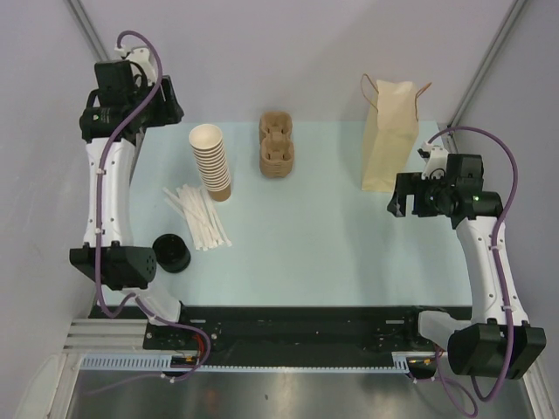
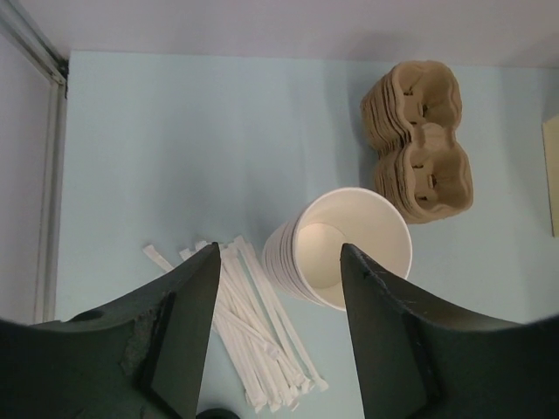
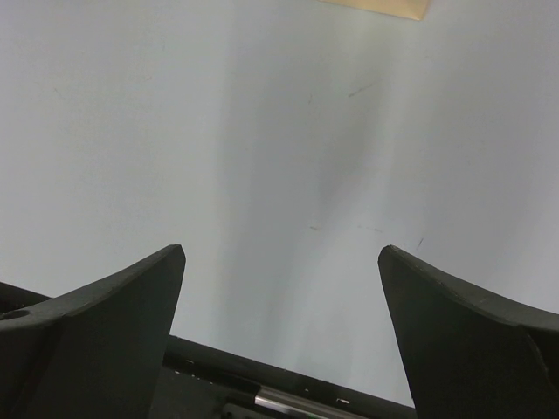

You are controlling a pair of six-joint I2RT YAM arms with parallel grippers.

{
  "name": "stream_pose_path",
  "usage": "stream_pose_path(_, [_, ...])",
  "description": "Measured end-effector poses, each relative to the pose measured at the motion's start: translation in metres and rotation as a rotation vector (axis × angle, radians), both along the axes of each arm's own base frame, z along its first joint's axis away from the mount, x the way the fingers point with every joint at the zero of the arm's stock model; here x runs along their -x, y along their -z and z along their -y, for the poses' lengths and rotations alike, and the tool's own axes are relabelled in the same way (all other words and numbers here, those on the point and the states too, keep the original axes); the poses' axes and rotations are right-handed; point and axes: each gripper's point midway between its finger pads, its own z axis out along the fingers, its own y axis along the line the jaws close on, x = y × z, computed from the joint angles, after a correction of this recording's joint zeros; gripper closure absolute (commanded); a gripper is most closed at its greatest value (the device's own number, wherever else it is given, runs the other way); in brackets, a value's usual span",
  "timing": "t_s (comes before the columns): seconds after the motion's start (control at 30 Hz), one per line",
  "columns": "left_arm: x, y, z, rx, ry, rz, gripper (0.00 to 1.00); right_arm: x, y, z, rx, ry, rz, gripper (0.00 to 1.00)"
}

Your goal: Pack the takeout coffee

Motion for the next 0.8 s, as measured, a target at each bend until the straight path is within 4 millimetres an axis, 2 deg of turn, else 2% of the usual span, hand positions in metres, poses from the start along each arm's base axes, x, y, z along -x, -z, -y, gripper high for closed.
stream_pose_path(0.3, [-0.014,0.046,0.007,0.030,0.031,-0.088,0.47,-0.002,0.005,-0.001,0.004,-0.010,-0.019,0.00])
stream_pose_path(0.47, [-0.015,0.065,0.010,0.034,0.040,-0.120,0.52,-0.004,0.007,-0.001,0.003,-0.011,-0.026,0.00])
stream_pose_path(0.67, [-0.017,0.078,0.015,0.034,0.051,-0.140,0.57,-0.005,0.009,-0.001,0.002,-0.011,-0.036,0.00])
stream_pose_path(0.8, [-0.019,0.082,0.020,0.031,0.063,-0.146,0.65,-0.005,0.010,-0.001,0.002,-0.011,-0.037,0.00])
